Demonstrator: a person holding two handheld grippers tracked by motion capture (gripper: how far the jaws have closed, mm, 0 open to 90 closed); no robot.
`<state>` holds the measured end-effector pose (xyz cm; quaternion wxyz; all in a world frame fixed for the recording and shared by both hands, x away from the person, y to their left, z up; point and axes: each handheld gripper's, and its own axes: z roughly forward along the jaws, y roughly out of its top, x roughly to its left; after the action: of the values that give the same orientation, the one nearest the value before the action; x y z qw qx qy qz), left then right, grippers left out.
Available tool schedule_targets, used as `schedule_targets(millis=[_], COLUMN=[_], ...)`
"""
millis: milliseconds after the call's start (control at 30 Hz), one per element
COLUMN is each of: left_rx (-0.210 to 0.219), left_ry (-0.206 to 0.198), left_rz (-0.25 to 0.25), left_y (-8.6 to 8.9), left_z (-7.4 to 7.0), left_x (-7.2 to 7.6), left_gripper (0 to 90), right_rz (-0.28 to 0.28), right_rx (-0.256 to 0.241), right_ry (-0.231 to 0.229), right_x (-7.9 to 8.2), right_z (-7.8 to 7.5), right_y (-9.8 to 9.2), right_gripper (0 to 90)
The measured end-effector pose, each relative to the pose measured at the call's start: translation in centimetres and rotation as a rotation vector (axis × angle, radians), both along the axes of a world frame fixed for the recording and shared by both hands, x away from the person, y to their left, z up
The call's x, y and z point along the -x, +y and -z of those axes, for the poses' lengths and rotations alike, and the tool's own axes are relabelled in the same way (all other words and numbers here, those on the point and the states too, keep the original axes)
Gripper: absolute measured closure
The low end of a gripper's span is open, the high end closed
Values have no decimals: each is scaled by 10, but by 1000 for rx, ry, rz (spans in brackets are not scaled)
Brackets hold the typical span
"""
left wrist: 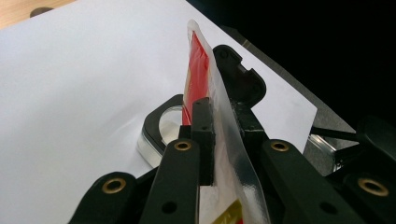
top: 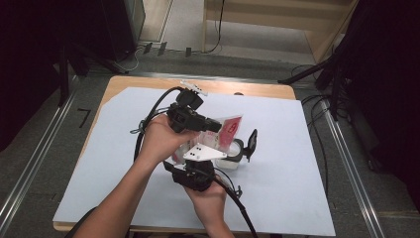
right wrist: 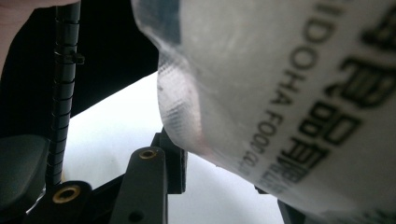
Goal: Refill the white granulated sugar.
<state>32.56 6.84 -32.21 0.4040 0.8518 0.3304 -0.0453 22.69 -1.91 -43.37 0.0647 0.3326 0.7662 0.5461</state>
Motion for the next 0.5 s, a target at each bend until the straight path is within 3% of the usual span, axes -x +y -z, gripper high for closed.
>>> schedule_targets(millis=[500], left_rx=[-2], left_ry=[0], left_rz=[-1], left_y=[1], left_z=[0], left_x=[-1], left_gripper=[829], right_rz=[-10], right_rx=[5], right_ry=[0], right_x=[-1], right_z=[0], right_y=[0], right_gripper=[640])
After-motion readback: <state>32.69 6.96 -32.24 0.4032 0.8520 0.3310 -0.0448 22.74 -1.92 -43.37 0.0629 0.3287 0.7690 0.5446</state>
